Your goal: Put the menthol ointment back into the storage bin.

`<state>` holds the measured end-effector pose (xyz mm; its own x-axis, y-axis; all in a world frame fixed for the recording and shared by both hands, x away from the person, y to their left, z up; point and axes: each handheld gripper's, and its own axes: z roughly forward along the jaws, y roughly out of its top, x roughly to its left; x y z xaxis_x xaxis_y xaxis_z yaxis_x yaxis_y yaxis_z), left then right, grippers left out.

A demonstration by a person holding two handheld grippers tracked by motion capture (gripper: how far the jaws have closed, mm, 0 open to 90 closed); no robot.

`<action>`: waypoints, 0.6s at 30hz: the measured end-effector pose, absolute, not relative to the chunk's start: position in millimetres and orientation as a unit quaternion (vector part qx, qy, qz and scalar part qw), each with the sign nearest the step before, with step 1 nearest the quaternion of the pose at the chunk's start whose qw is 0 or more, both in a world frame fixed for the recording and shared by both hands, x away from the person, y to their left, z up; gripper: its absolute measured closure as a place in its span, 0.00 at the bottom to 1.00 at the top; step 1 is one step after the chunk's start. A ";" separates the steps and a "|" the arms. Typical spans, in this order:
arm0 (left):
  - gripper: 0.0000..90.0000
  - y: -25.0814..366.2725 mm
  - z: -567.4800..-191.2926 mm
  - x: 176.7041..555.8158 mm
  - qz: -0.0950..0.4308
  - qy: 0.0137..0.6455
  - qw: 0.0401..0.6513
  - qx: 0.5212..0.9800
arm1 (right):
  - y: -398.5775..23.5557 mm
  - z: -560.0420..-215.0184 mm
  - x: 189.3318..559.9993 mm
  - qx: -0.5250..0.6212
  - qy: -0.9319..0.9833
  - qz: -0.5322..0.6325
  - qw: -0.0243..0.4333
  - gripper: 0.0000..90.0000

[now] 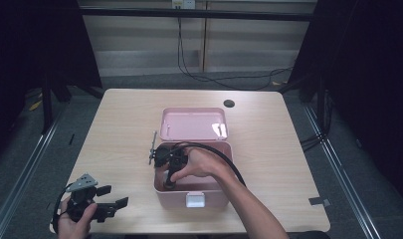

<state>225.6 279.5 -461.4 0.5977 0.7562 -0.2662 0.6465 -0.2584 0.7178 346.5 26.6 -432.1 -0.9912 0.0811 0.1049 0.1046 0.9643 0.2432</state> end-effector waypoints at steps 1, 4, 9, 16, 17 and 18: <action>0.18 279.5 -461.4 225.6 0.066 0.444 0.417 0.790 | 26.6 -432.1 346.5 -0.047 -0.990 -0.125 0.047 0.57; 0.18 279.6 -461.3 225.5 0.066 0.445 0.417 0.790 | 27.4 -434.5 346.6 -0.053 -0.989 -0.128 0.052 0.57; 0.18 279.6 -461.4 225.6 0.065 0.444 0.418 0.790 | 27.8 -435.9 346.2 -0.055 -0.988 -0.135 0.048 0.57; 0.18 279.5 -461.4 225.6 0.065 0.444 0.417 0.790 | 27.3 -436.3 347.5 -0.059 -0.988 -0.135 0.055 0.56; 0.18 279.5 -461.4 225.6 0.065 0.444 0.417 0.790 | 27.1 -436.3 347.4 -0.063 -0.987 -0.135 0.058 0.56; 0.18 279.6 -461.4 225.6 0.065 0.444 0.417 0.790 | 27.0 -436.5 348.0 -0.066 -0.987 -0.134 0.064 0.55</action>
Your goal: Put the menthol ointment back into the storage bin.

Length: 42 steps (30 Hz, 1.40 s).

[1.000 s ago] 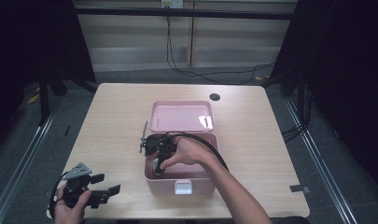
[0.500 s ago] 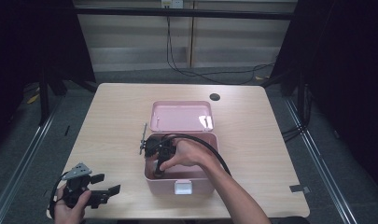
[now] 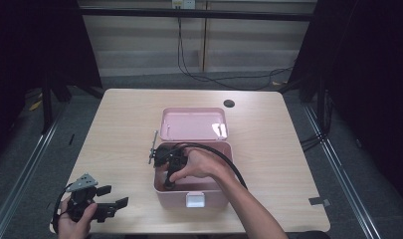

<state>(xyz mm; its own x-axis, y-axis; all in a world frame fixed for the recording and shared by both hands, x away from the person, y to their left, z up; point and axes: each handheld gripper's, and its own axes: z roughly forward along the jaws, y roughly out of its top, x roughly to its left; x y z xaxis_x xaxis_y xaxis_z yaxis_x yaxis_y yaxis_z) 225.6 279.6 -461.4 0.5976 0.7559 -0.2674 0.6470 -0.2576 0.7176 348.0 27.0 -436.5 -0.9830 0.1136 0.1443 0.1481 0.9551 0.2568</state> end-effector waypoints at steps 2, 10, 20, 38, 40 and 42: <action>0.18 279.5 -461.5 225.8 0.064 0.444 0.417 0.791 | 26.7 -435.0 347.1 -0.064 -0.987 -0.134 0.062 0.54; 0.18 279.3 -461.6 225.7 0.064 0.444 0.418 0.790 | 22.7 -430.3 347.6 -0.065 -0.986 -0.144 0.060 0.44; 0.18 279.0 -461.7 225.6 0.064 0.445 0.418 0.790 | 11.0 -419.2 346.9 -0.083 -0.981 -0.167 0.053 0.35; 0.18 278.5 -461.9 225.7 0.063 0.446 0.417 0.789 | -13.4 -398.0 344.0 -0.120 -0.970 -0.209 0.042 0.30; 0.18 278.7 -461.8 225.7 0.064 0.447 0.417 0.789 | -17.6 -395.5 342.8 -0.124 -0.966 -0.222 0.040 0.30; 0.18 278.9 -462.0 225.9 0.063 0.448 0.417 0.789 | -24.0 -391.6 341.2 -0.128 -0.963 -0.233 0.035 0.30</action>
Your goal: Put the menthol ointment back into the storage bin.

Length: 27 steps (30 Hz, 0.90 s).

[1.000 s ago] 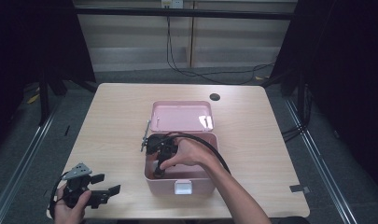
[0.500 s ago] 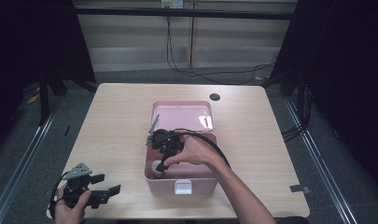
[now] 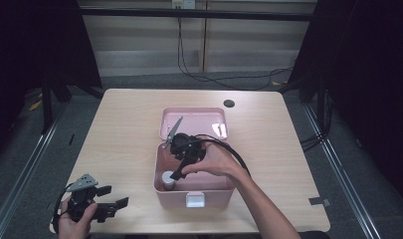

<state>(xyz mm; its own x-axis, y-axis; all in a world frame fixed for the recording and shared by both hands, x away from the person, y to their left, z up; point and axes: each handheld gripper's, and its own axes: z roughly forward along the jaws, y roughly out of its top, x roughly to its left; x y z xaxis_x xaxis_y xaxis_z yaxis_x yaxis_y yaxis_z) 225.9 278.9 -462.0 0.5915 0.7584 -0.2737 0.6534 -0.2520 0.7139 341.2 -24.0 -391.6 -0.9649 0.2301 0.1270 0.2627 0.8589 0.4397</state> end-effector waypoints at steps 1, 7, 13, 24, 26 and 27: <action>0.18 278.9 -462.0 225.9 0.063 0.448 0.417 0.789 | -24.0 -391.6 341.2 -0.128 -0.963 -0.233 0.035 0.30; 0.18 278.8 -462.5 226.3 0.064 0.446 0.414 0.791 | -49.2 -382.0 334.7 -0.151 -0.952 -0.266 0.017 0.31; 0.18 278.4 -462.6 226.0 0.064 0.444 0.411 0.793 | -70.2 -376.1 330.5 -0.165 -0.939 -0.303 -0.003 0.33; 0.18 276.7 -463.0 226.8 0.065 0.445 0.407 0.795 | -109.6 -371.5 313.4 -0.200 -0.915 -0.348 -0.042 0.31; 0.18 276.1 -463.2 226.6 0.065 0.445 0.408 0.794 | -119.8 -369.0 308.6 -0.209 -0.910 -0.354 -0.055 0.31; 0.18 276.1 -463.4 226.4 0.065 0.446 0.408 0.794 | -119.8 -369.0 308.6 -0.209 -0.910 -0.354 -0.055 0.31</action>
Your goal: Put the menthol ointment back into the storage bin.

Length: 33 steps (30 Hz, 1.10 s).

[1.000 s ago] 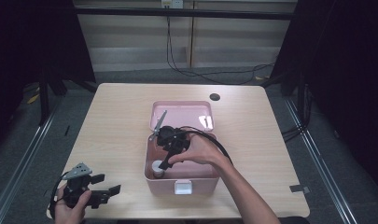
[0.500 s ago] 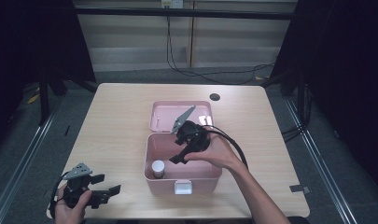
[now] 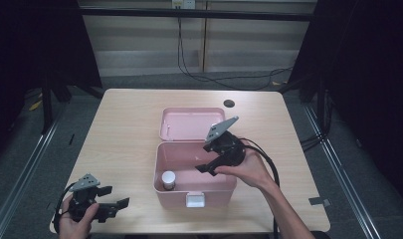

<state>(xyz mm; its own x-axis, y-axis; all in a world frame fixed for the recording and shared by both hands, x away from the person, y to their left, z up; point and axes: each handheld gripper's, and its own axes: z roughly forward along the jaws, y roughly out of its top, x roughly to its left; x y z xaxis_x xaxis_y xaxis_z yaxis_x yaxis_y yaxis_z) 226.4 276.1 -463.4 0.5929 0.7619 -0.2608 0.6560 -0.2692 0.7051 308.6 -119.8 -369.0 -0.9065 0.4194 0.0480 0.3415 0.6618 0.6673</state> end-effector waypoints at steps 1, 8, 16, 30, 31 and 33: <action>0.18 276.8 -463.3 226.4 0.064 0.445 0.407 0.795 | -127.5 -366.6 306.0 0.215 0.904 0.363 0.066 0.30; 0.18 276.4 -463.1 226.5 0.066 0.446 0.406 0.795 | -150.3 -363.7 295.0 0.243 0.883 0.390 0.090 0.27; 0.18 277.7 -462.9 225.6 0.067 0.444 0.409 0.795 | -187.5 -363.2 282.2 0.284 0.858 0.410 0.121 0.28; 0.18 277.2 -463.2 225.9 0.065 0.445 0.408 0.795 | -247.9 -386.0 254.6 0.373 0.795 0.445 0.175 0.28; 0.18 277.2 -463.2 225.9 0.065 0.445 0.408 0.795 | -252.7 -388.4 253.2 0.381 0.789 0.449 0.175 0.28; 0.18 277.2 -463.3 225.8 0.065 0.445 0.409 0.794 | -260.1 -394.4 251.1 0.396 0.786 0.438 0.184 0.27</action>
